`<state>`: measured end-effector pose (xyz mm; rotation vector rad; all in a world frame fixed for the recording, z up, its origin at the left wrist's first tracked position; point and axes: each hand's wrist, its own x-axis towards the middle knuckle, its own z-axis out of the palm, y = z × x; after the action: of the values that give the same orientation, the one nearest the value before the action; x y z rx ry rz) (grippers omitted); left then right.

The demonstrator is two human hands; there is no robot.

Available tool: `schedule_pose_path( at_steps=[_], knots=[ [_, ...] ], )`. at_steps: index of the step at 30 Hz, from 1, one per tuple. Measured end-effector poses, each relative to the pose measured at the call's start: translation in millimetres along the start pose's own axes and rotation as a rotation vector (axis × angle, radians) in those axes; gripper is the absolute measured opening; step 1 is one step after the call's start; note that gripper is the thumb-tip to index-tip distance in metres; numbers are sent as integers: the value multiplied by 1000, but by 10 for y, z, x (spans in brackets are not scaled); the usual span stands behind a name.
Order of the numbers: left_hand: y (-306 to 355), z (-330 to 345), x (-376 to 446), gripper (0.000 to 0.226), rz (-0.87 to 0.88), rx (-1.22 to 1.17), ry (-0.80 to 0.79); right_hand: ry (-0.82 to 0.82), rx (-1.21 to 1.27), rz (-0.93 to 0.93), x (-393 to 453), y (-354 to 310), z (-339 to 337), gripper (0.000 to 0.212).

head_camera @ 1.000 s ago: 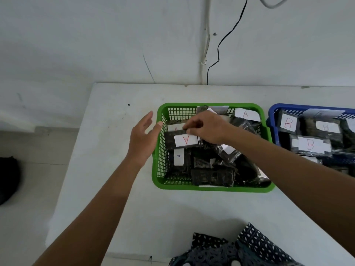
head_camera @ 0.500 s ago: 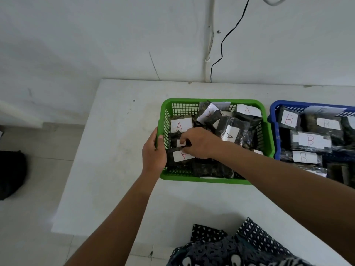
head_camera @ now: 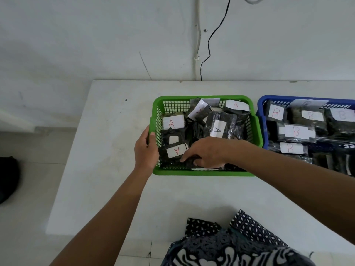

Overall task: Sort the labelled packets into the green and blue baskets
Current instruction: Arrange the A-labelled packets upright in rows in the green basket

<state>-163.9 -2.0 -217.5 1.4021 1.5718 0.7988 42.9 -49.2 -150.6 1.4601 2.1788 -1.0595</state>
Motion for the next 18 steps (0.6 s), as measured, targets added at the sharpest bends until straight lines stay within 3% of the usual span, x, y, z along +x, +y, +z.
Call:
schedule_pose_path(
  at_steps=[3, 7, 11, 13, 18],
  knots=[
    [-12, 7, 3, 38, -15, 0, -2, 35, 51, 5, -19, 89, -17, 26],
    [-14, 6, 9, 40, -24, -9, -10, 107, 174, -1, -55, 170, -31, 27],
    [-20, 18, 11, 38, -16, -13, -3, 382, 680, -26, -99, 233, -217, 14],
    [-26, 22, 10, 38, -18, -16, -1, 432, 950, 10, -106, 271, -332, 19],
    [-50, 28, 18, 38, -19, -24, -4, 447, 1139, 39, 11, 289, -438, 24]
  ],
)
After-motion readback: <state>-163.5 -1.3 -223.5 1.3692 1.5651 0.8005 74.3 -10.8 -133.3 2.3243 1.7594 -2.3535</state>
